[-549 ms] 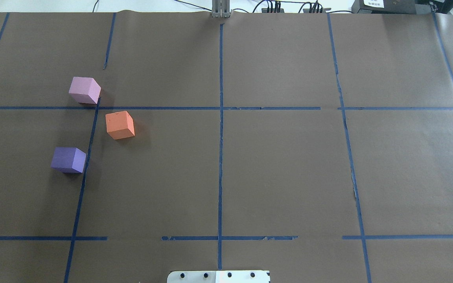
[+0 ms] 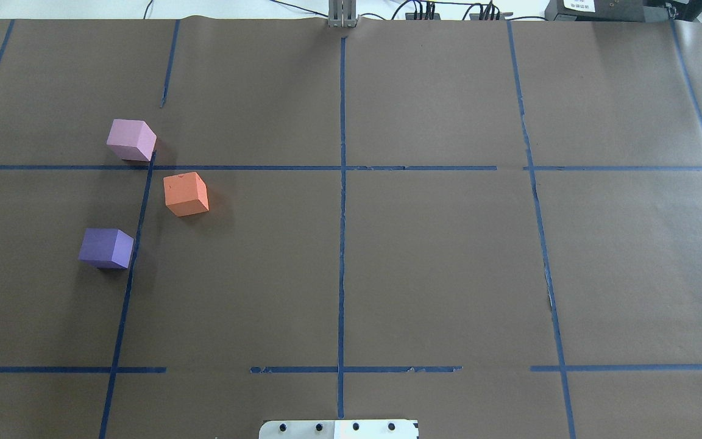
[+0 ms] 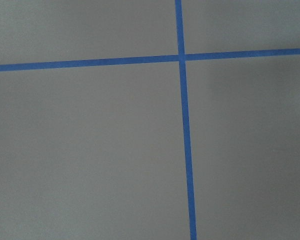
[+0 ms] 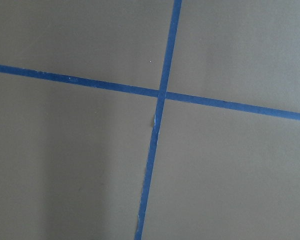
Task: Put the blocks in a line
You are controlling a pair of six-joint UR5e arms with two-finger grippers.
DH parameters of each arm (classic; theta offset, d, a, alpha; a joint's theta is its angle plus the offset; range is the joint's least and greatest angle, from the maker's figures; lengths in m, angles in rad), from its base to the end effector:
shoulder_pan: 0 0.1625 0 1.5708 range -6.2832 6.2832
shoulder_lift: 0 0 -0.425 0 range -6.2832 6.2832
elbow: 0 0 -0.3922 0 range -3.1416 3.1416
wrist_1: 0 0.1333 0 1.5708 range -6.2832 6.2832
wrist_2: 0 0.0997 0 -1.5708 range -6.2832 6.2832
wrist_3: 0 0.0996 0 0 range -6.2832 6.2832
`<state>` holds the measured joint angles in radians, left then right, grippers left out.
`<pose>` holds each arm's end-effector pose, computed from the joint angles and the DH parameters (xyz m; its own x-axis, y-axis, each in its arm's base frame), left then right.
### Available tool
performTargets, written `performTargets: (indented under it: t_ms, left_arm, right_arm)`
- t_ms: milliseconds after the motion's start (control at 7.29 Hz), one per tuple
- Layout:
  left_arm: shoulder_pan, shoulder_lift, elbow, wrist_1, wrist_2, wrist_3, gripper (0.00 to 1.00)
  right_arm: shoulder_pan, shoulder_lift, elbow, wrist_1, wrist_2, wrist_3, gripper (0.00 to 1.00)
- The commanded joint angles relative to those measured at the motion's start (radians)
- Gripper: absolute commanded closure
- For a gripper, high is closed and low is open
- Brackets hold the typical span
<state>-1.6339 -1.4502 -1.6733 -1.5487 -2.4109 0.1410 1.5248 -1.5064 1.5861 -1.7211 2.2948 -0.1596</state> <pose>-0.0866 -0.4334 0.6619 0.6664 0.0689 -0.7424 -0.0310 0.9974 0.0648 0.0437 -0.5150 0.6369 0.7337 -0.1463 0.6636 0.1646 0.9857 0.0354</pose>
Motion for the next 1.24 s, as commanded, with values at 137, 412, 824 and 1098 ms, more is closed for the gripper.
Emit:
performTargets:
  t_ms: [137,412,824,1098]
  left_arm:
    - [0.000,-0.012,-0.016,-0.020,-0.002,-0.020,0.00]
    - [0.000,-0.015,-0.016,-0.021,0.007,-0.046,0.00]
    - [0.046,-0.103,-0.031,-0.019,0.004,-0.119,0.00]
    - [0.171,-0.142,-0.090,-0.019,0.003,-0.325,0.00]
  right_arm:
    - [0.000,0.000,0.000,0.000,0.000,0.000,0.00]
    - [0.000,0.000,0.000,0.000,0.000,0.000,0.00]
    - [0.000,0.000,0.000,0.000,0.000,0.000,0.00]
    - [0.000,0.000,0.000,0.000,0.000,0.000,0.00]
